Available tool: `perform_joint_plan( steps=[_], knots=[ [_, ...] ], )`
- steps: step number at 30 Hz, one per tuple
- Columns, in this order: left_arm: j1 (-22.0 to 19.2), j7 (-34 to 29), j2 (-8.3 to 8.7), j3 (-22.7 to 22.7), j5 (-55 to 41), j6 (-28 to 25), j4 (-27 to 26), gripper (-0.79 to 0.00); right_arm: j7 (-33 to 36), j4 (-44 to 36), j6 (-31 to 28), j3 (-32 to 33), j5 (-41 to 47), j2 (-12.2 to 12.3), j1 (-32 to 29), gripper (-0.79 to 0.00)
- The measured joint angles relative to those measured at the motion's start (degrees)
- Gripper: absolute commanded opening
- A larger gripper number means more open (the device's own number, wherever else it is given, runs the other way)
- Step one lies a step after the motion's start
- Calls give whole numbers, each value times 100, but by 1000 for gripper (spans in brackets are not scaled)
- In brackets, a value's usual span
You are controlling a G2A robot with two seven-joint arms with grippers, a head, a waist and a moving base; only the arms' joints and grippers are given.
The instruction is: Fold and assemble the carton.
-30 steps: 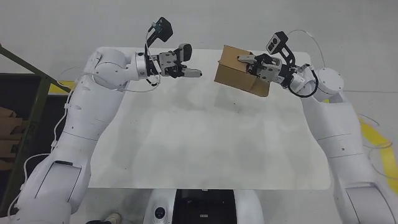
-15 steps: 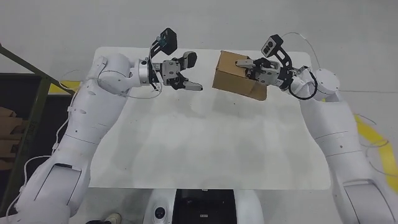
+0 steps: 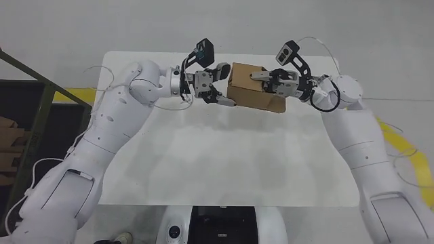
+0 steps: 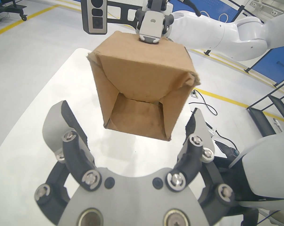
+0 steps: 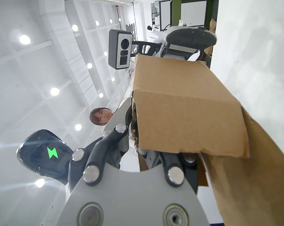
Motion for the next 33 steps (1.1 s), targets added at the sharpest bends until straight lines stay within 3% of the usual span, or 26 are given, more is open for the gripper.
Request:
perform_joint_plan(
  steps=[7,17,19,22,33],
  knots=[
    [-132,389,36,398,132,0,83,0,14,-94,26,-8,49,-3,-23,-785],
    [-71,1429,236,605,961,0,-31,0,4,-194,66,-91,133,-31,-45,-785],
    [-58,1674,282,654,1100,0,-61,-120,-9,-203,62,-106,142,-36,-55,-785],
    [-46,1970,350,749,1236,0,-91,-160,-32,-213,53,-115,142,-39,-78,-785],
    [-163,2735,592,1176,1258,0,-148,-126,-97,-251,14,-121,139,-44,-152,-785]
  ],
)
